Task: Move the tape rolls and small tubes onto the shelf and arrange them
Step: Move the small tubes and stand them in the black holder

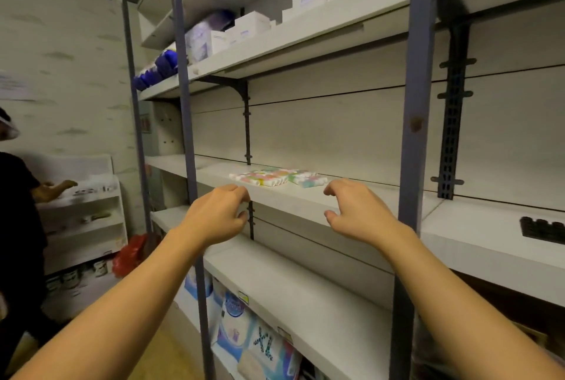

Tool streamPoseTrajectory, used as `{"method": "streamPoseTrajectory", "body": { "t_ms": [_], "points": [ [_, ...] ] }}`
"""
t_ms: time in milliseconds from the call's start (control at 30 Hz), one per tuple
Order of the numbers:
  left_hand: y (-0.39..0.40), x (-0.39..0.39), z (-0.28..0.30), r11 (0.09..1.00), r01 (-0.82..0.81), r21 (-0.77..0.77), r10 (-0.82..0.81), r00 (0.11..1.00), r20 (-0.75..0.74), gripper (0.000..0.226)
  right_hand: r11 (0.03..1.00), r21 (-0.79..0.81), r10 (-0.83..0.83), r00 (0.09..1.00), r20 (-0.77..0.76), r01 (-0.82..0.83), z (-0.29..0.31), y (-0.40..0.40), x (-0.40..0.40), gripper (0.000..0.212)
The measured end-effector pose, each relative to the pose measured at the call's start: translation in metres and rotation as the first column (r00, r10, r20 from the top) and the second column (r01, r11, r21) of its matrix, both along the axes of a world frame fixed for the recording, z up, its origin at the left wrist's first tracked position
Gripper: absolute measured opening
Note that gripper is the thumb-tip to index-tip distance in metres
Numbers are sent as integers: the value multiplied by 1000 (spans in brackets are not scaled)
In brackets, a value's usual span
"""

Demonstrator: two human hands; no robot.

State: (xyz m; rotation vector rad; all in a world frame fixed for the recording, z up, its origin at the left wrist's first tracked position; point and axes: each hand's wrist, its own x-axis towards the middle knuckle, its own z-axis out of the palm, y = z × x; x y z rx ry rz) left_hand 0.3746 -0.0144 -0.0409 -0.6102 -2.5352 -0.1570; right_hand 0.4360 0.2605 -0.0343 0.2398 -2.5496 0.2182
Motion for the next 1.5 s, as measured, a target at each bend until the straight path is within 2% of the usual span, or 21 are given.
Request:
{"method": "streamPoseTrajectory", "body": {
  "t_ms": [333,633,900,1033,1300,1500],
  "points": [
    [9,-169,26,998,69,8,-69,997,-35,34,999,-12,-39,998,-55,39,27,-7,-146,39],
    [-16,-279,24,994,89,61,-86,995,-48,31,999,-2,-43,998,-47,42,28,-32,-240,36],
    [-39,-371,17,981,180,68,-177,983,-54,33,995,36,-87,995,-44,88,21,-63,-291,37],
    [-49,-415,21,961,270,57,-267,962,-64,30,983,46,-172,983,-71,175,22,-82,-309,36],
    [-79,-474,17,890,455,35,-454,891,-23,28,944,29,-327,943,-60,329,19,-133,-341,34],
    [-109,-502,7,835,544,84,-548,836,34,26,918,26,-393,918,-58,395,14,-167,-354,34]
  ]
}}
